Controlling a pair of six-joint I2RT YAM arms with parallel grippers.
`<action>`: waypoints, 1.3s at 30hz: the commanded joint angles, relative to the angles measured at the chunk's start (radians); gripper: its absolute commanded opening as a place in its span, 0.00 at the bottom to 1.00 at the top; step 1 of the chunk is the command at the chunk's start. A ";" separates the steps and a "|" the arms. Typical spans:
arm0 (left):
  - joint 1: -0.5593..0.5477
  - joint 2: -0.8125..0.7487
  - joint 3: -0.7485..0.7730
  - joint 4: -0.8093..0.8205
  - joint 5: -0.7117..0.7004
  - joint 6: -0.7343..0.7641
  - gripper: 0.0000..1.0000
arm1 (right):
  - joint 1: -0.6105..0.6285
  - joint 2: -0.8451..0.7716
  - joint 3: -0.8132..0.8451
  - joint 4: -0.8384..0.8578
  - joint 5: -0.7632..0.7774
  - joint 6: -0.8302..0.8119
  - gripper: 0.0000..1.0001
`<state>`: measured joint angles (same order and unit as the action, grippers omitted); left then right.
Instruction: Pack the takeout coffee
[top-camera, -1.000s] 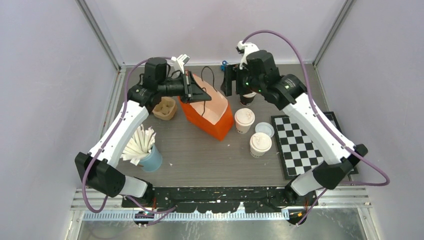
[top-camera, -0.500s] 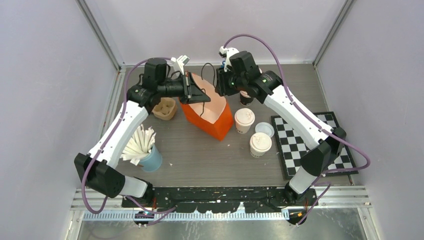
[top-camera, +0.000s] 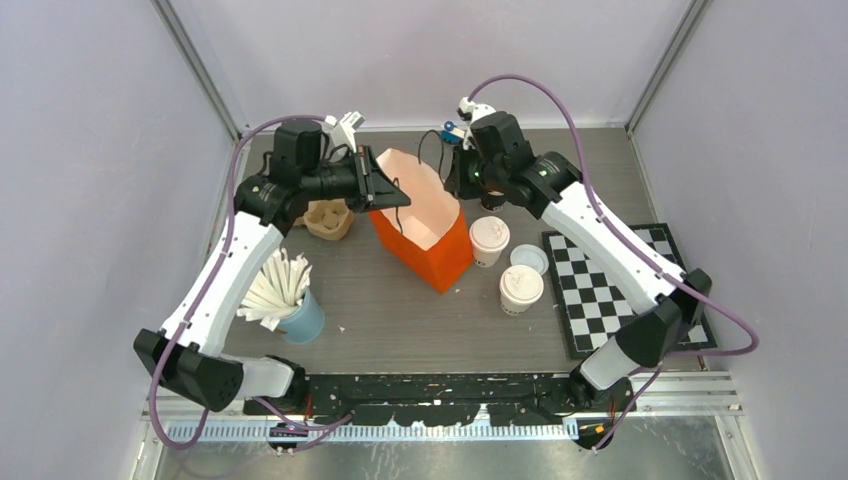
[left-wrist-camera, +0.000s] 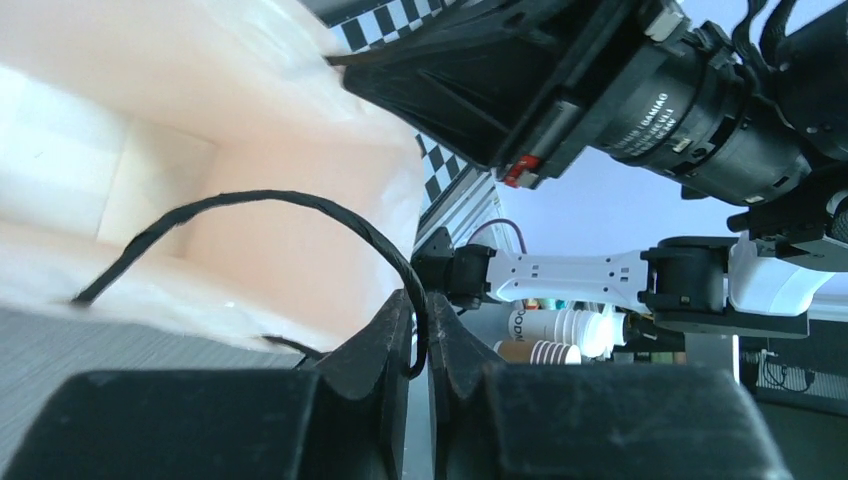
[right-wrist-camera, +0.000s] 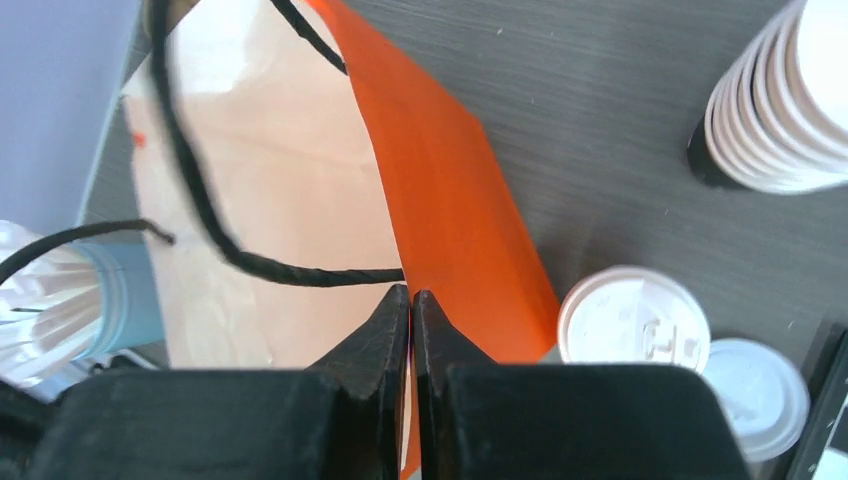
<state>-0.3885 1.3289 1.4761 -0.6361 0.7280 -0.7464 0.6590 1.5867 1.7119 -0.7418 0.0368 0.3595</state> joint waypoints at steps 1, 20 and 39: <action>0.008 -0.060 0.052 -0.089 -0.051 0.039 0.14 | -0.003 -0.137 -0.069 0.017 0.012 0.166 0.09; 0.028 -0.089 0.155 -0.419 -0.312 0.044 0.19 | 0.171 -0.316 -0.347 0.132 0.187 0.535 0.08; 0.069 -0.059 0.260 -0.548 -0.382 0.031 0.60 | 0.183 -0.317 -0.121 0.015 0.201 0.328 0.70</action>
<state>-0.3485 1.2697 1.6836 -1.1728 0.3878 -0.7464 0.8368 1.2659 1.5024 -0.7124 0.2123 0.7879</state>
